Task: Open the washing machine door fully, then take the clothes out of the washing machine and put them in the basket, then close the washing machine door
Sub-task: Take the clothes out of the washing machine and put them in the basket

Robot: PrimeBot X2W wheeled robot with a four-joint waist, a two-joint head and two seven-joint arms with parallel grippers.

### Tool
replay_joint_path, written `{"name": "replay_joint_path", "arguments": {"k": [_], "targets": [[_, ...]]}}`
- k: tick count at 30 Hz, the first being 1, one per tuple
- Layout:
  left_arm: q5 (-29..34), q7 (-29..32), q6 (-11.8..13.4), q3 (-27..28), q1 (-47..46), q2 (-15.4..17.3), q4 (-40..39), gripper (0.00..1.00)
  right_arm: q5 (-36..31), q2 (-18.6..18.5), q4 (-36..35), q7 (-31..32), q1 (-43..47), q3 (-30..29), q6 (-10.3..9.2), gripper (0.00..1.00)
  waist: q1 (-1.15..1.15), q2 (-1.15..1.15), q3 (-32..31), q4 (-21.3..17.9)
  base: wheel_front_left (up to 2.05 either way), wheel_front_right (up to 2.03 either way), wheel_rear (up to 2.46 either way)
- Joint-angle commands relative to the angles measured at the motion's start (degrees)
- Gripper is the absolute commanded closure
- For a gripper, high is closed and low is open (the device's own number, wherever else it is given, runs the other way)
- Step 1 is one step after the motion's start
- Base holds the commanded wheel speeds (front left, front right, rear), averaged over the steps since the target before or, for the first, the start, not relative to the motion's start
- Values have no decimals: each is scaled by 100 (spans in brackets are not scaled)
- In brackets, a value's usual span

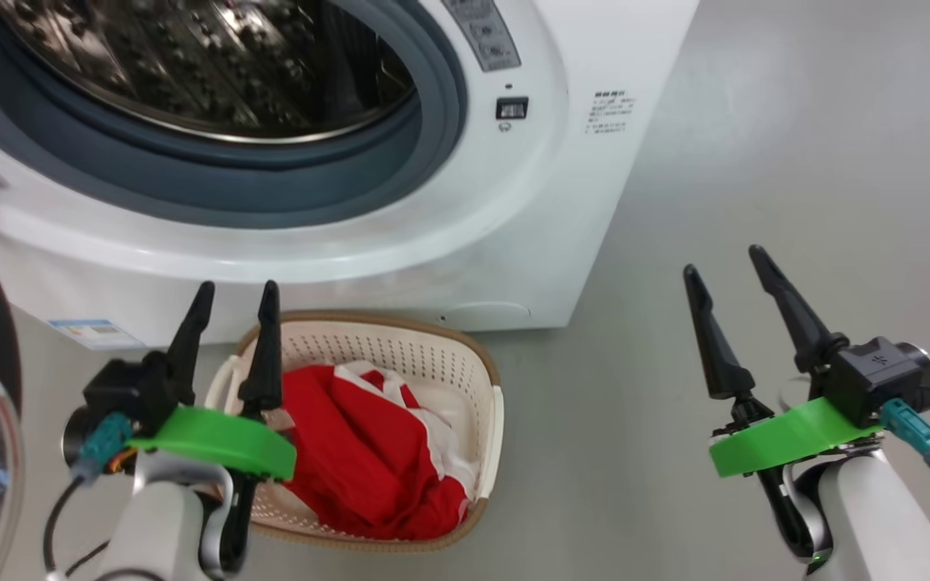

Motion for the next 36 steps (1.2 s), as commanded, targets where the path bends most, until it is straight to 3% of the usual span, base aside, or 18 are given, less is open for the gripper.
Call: {"name": "replay_joint_path", "arguments": {"k": [1,20,36], "targets": [[88,-44,49,185,100,92,-196,0,-36,17,-130,-36,52,78,28,0,0,0,-230,93,0,0,0],[393,-44,-43,526,1278,112,-1027,0,40,17,-259,-36,640,-267,28,0,0,0,-1063,-18,0,0,0],[448,-45,41,576,1821,150,-1146,0,7,17,-327,-36,1101,-399,28,0,0,0,-1520,-50,0,0,0]]}}
